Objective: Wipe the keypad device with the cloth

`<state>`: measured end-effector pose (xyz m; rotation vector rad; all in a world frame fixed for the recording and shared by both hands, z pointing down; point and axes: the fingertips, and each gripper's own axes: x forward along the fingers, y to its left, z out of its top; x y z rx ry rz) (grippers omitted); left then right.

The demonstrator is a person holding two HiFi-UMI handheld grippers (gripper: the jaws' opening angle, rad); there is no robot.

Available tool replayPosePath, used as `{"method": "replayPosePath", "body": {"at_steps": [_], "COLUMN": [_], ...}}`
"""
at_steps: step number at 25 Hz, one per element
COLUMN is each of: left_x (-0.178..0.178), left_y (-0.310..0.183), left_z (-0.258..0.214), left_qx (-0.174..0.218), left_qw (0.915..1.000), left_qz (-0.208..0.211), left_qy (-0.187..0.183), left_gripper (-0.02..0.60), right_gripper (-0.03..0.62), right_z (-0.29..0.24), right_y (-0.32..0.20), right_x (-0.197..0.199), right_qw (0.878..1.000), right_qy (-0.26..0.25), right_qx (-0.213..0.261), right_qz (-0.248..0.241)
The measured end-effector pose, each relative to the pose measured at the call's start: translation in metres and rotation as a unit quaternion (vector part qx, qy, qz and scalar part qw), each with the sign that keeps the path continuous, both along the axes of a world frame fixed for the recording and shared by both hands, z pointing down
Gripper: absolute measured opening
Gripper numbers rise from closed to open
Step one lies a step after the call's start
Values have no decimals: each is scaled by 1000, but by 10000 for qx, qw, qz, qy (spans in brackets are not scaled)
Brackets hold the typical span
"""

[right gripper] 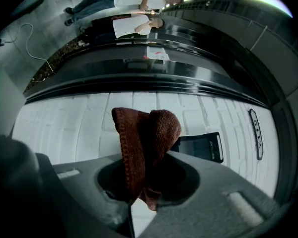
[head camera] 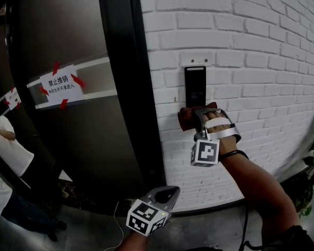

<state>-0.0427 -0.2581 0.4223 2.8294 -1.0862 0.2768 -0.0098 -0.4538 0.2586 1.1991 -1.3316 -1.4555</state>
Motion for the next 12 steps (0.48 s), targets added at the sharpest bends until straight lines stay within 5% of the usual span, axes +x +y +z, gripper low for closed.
{"method": "replayPosePath", "body": {"at_steps": [12], "left_x": [-13], "left_y": [10], "left_z": [4], "left_qx": [-75], "left_qw": [9996], "left_qz": [257], "left_qy": [20], "left_gripper": [17], "right_gripper": [54], "right_z": [58], "right_y": [23], "right_x": [25], "right_qw": [9875], "right_qy": [-868], "right_qx": [-1311], "right_qz": [45]}}
